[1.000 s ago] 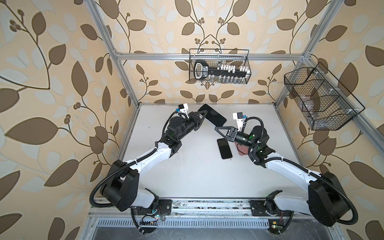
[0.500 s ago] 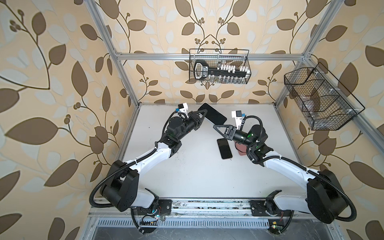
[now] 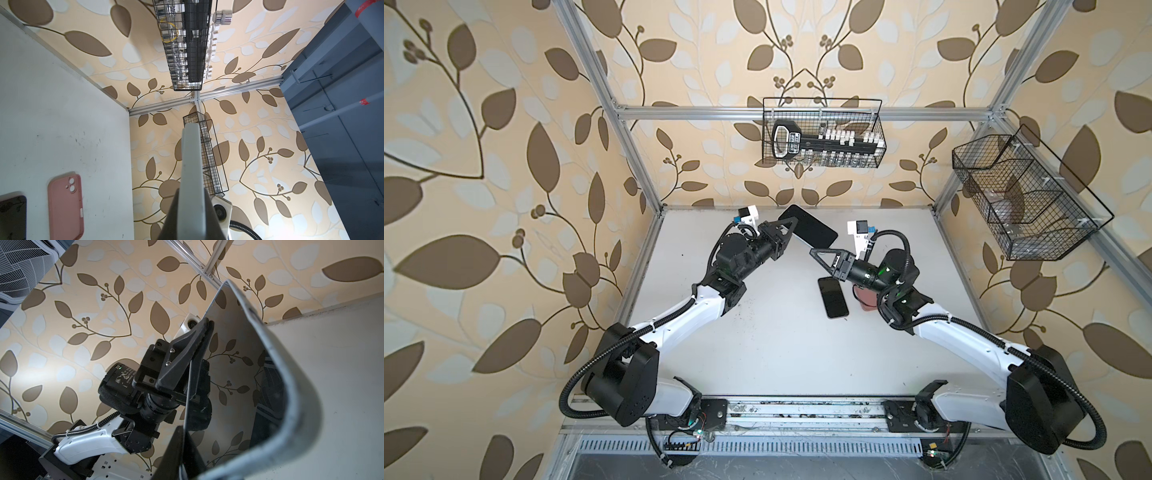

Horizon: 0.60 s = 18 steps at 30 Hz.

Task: Take the phone out of the phone case
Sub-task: Remove the phone case from the phone.

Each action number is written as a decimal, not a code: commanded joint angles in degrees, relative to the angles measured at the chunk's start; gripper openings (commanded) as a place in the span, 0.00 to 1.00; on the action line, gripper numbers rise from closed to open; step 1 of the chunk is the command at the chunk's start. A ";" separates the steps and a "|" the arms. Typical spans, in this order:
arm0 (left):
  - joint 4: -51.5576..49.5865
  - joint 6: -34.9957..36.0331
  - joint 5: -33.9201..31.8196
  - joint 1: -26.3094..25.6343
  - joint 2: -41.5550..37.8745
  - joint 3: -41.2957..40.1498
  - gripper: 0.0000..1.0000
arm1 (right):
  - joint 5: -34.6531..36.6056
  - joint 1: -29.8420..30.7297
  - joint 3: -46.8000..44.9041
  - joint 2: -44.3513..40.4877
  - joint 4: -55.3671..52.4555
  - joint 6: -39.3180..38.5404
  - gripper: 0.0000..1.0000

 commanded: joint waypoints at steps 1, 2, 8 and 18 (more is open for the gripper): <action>1.36 0.29 -2.06 0.12 -3.31 1.21 0.00 | 2.64 0.91 2.08 -1.95 -2.78 -6.86 0.19; 1.08 0.28 -2.10 0.12 -3.31 1.29 0.00 | 2.90 1.07 2.11 -2.21 -3.10 -7.68 0.18; -0.02 -1.59 -2.68 0.06 -3.38 1.28 0.00 | 4.76 2.86 2.82 -3.33 -6.30 -14.37 0.18; -2.74 -3.71 -2.76 0.10 -3.43 2.30 0.00 | 6.70 3.68 2.04 -4.14 -8.54 -20.76 0.18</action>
